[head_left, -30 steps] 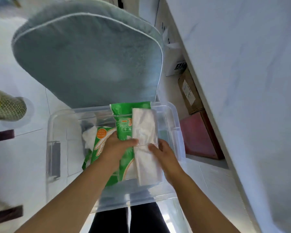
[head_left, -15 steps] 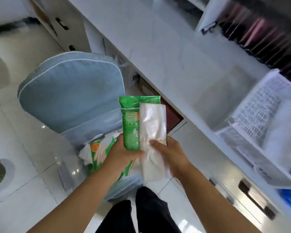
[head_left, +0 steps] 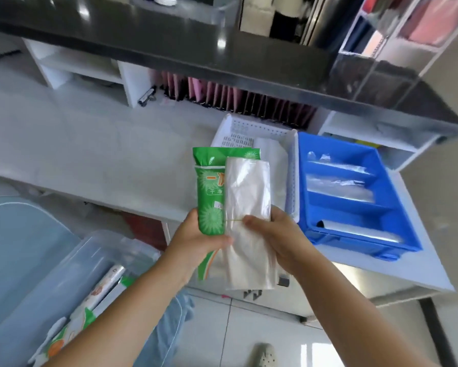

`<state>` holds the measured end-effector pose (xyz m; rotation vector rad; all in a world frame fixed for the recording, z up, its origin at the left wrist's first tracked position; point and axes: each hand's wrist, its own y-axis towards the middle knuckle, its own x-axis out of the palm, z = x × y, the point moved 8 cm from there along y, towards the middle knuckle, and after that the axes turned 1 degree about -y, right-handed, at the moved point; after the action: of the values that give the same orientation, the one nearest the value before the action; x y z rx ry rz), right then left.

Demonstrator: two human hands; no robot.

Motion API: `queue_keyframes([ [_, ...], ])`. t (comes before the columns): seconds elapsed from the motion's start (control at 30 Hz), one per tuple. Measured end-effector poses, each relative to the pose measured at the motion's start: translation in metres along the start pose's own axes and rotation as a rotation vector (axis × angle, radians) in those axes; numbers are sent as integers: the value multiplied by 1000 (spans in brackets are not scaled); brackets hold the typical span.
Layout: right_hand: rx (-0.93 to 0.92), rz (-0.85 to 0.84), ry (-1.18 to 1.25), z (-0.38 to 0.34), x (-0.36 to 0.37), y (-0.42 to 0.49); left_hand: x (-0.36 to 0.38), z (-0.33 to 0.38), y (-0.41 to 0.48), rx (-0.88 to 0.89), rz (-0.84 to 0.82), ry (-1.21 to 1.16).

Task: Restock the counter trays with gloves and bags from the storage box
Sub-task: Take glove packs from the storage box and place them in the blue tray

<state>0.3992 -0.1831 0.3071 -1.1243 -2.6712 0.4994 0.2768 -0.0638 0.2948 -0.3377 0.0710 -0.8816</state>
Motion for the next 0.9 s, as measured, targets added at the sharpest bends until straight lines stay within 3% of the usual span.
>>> queue_keyframes([
  [0.23,-90,165,92,-26,-142,3,139,38,35,108,-148,115],
  [0.37,-110,208,132,-40,-215,14,192,73,52,373,137,384],
  [0.47,-128,205,151,-49,-252,27,239,90,62,506,148,458],
  [0.57,-151,206,111,-56,-276,37,281,82,81,372,59,397],
  [0.73,-148,185,68,-57,-296,53,307,66,109,124,60,261],
  [0.9,-152,173,43,-58,-302,68,317,66,125,102,45,286],
])
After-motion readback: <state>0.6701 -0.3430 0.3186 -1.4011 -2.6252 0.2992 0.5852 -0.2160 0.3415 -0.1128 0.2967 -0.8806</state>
